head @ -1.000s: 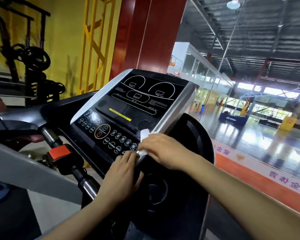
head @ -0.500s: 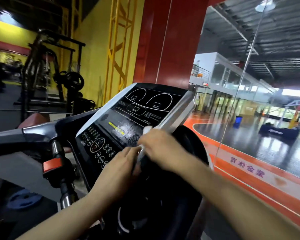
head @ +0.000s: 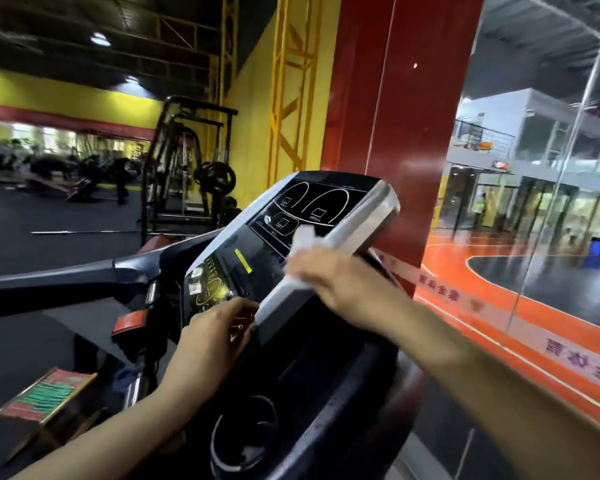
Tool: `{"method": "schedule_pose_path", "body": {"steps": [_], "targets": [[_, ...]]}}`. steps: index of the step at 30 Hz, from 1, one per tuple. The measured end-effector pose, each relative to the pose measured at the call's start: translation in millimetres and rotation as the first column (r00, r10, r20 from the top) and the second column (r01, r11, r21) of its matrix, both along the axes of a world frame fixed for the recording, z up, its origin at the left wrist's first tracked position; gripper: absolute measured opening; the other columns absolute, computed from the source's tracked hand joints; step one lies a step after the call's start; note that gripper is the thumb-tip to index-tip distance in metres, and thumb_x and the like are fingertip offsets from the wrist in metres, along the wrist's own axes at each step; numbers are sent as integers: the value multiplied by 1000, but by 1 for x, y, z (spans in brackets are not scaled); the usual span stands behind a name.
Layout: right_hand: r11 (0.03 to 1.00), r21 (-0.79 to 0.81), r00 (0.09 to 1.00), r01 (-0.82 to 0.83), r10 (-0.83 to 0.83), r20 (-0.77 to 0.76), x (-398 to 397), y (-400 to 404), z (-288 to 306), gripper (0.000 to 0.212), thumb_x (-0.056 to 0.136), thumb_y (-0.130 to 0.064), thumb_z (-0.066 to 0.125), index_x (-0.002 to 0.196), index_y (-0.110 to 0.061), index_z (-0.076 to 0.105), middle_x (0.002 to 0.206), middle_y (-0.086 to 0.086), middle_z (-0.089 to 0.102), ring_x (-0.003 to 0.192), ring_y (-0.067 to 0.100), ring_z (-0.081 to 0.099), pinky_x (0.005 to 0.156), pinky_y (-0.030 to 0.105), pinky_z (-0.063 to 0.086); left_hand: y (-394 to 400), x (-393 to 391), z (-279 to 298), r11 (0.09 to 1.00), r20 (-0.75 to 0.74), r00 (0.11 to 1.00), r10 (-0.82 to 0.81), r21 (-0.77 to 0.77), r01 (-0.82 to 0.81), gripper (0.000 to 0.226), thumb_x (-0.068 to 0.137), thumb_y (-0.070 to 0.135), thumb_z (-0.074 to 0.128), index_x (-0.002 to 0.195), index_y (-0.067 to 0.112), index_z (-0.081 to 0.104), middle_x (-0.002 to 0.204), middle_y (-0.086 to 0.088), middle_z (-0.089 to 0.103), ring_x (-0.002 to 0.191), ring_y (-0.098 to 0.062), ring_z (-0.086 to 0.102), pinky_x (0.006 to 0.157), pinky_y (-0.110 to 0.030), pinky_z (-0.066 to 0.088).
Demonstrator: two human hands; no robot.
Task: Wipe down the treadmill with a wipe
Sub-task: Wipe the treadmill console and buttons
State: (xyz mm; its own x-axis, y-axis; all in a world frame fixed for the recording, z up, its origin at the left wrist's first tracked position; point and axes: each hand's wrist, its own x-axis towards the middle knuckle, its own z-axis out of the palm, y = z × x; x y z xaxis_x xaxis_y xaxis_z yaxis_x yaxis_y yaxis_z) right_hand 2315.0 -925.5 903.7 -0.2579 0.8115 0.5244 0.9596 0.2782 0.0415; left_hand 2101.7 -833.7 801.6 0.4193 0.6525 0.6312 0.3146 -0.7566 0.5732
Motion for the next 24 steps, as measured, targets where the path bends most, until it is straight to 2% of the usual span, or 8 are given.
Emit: {"method": "schedule_pose_path", "body": {"steps": [2, 5, 7, 10, 13, 16, 19, 24], "targets": [[992, -63, 986, -106, 113, 126, -9, -4, -7, 29, 90, -8, 58, 113, -12, 75, 124, 5, 70, 120, 23, 64, 103, 41, 48, 0, -4, 2, 1000, -19, 1000, 11, 9, -10, 25, 87, 17, 78, 101, 37, 72, 87, 24, 73, 85, 6, 70, 79, -33, 59], [980, 196, 982, -38, 1, 188, 8, -5, 12, 23, 84, -8, 67, 102, -14, 78, 110, 5, 71, 104, 29, 66, 87, 37, 56, 3, -15, -3, 1000, -46, 999, 9, -26, -10, 26, 87, 16, 79, 102, 36, 76, 85, 24, 74, 85, 10, 69, 81, -31, 59], [930, 353, 986, 102, -141, 86, 28, -9, 26, 25, 83, -5, 72, 105, -17, 78, 105, 6, 65, 100, 30, 61, 85, 41, 54, 6, -24, -10, 998, -76, 997, -3, -68, -2, 29, 88, 13, 78, 105, 36, 77, 87, 22, 75, 86, 11, 69, 84, -30, 59], [827, 430, 931, 363, -303, -203, 43, -17, 38, 36, 81, -2, 62, 110, -21, 73, 106, 6, 59, 99, 30, 60, 85, 41, 51, 9, -38, -17, 995, -121, 992, -42, -98, 30, 33, 88, 10, 78, 111, 32, 77, 95, 16, 76, 90, 8, 70, 89, -31, 59], [813, 359, 887, 458, -389, -250, 31, -18, 39, 33, 78, 0, 60, 105, -18, 66, 101, 6, 59, 91, 29, 60, 76, 36, 47, 7, -44, -20, 993, -101, 993, -64, -105, 53, 32, 90, 8, 73, 115, 27, 77, 102, 12, 78, 95, 5, 70, 93, -28, 57], [878, 176, 894, 445, -422, -155, -7, -16, 18, 30, 78, -2, 64, 102, -19, 61, 93, -1, 57, 83, 22, 56, 69, 30, 38, 3, -47, -17, 995, -110, 993, -48, -93, 38, 32, 94, 6, 65, 116, 25, 77, 107, 10, 78, 98, -2, 71, 93, -28, 56], [914, -8, 913, 405, -405, -42, -49, -3, -12, 28, 77, -6, 66, 99, -21, 59, 91, 4, 60, 88, 30, 60, 76, 36, 48, 2, -51, -13, 991, -112, 992, -54, -129, 40, 37, 93, -1, 59, 116, 20, 79, 107, 6, 78, 97, -1, 68, 87, -19, 51], [909, -132, 918, 395, -384, 100, -123, 19, -49, 21, 87, -6, 61, 107, -14, 57, 104, 16, 61, 99, 38, 63, 83, 41, 53, 4, -52, -13, 974, -107, 990, -90, -216, 65, 46, 88, -9, 49, 113, 18, 77, 99, 5, 77, 100, -9, 70, 90, -24, 51]]}}
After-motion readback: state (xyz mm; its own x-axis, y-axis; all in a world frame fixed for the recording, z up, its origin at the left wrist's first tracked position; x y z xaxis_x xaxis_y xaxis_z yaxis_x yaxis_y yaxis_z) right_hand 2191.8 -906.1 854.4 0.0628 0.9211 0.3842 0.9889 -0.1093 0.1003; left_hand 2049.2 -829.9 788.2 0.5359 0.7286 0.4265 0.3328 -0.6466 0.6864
